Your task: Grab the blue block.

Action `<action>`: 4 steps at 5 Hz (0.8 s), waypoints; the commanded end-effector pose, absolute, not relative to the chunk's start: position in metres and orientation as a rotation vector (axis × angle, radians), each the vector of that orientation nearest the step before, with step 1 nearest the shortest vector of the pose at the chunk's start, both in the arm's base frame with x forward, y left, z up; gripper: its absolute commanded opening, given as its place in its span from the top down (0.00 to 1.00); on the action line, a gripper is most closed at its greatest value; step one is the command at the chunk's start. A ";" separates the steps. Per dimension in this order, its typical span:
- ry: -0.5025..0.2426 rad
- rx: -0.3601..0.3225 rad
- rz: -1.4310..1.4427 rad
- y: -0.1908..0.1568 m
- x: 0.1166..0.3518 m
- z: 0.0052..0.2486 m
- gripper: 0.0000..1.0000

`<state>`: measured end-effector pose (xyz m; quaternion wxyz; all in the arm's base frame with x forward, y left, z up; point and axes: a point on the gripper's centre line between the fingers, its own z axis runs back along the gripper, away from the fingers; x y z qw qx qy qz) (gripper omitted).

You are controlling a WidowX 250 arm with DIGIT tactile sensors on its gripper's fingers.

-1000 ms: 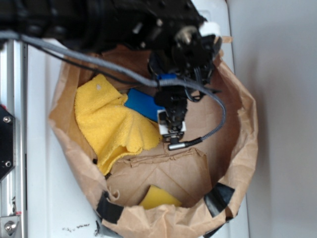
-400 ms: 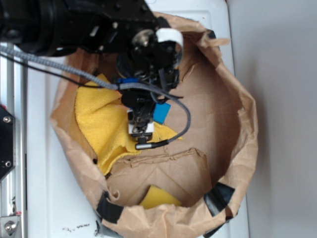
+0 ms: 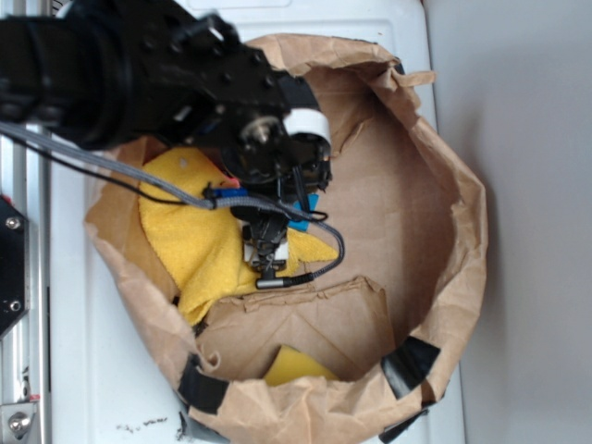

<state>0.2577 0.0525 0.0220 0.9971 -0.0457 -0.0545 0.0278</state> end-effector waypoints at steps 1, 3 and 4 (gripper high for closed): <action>-0.156 -0.072 0.079 0.059 0.278 0.027 1.00; -0.166 -0.090 0.095 0.057 0.291 0.034 1.00; -0.169 -0.144 0.114 0.054 0.294 0.061 1.00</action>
